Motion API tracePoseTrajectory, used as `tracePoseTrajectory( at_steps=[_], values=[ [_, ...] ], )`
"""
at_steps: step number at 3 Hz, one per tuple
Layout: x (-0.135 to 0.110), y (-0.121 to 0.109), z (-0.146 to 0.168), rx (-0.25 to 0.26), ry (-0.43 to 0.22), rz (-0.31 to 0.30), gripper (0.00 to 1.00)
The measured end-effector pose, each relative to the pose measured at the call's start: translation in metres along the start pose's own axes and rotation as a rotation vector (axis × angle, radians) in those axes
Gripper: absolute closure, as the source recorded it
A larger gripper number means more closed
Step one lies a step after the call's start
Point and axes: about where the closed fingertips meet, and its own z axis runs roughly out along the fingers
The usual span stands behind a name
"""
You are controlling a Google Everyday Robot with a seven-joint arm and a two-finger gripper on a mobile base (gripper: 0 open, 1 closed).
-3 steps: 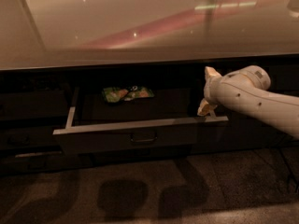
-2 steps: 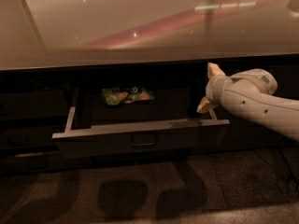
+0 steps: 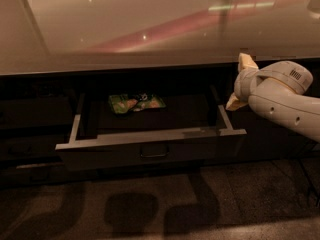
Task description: Open top drawer
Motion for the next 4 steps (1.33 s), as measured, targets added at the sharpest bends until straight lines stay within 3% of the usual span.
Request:
tracePoseTrajectory(
  at_steps=[2, 3, 4],
  values=[
    [-0.036, 0.051, 0.011, -0.084, -0.142, 0.062, 0.0],
    [-0.051, 0.054, 0.009, -0.096, -0.174, 0.059, 0.0],
    [-0.05, 0.054, 0.009, -0.096, -0.173, 0.06, 0.0]
  ],
)
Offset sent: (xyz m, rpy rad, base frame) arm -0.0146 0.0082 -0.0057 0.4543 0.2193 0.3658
